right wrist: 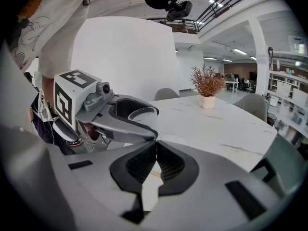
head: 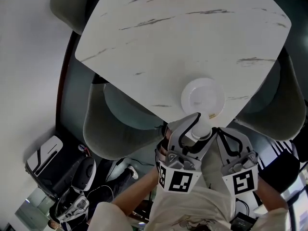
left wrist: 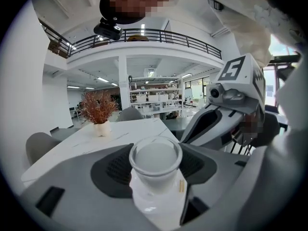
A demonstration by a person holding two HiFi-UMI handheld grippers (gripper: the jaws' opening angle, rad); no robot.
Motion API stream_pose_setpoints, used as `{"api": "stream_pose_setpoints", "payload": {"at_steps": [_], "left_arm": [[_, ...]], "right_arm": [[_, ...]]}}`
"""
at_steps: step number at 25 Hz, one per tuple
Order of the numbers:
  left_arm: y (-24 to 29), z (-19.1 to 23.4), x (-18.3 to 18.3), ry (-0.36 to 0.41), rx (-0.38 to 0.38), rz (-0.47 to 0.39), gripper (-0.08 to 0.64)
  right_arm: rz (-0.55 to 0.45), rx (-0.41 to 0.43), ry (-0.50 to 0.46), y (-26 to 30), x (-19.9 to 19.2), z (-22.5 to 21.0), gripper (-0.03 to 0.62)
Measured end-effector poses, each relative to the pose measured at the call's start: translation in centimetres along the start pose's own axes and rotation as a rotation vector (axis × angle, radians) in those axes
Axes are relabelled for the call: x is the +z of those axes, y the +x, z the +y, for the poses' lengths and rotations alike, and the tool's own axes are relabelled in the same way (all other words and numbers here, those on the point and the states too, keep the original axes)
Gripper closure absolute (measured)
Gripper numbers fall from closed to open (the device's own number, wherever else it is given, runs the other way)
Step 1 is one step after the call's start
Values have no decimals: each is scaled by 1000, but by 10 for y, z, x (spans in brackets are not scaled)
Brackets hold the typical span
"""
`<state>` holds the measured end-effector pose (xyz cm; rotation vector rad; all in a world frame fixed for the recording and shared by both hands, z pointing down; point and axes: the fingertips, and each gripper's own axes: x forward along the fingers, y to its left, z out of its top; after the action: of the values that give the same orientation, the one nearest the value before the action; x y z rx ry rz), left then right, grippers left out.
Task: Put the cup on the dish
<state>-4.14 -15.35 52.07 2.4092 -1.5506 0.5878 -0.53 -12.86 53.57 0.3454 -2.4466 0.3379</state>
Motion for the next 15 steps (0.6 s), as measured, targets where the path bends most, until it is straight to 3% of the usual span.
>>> {"api": "stream_pose_setpoints", "payload": {"at_steps": [15], "left_arm": [[35,10,-34,-26,4,10,283]], "right_arm": [[19,-14,46,23,-21,-20,588]]}}
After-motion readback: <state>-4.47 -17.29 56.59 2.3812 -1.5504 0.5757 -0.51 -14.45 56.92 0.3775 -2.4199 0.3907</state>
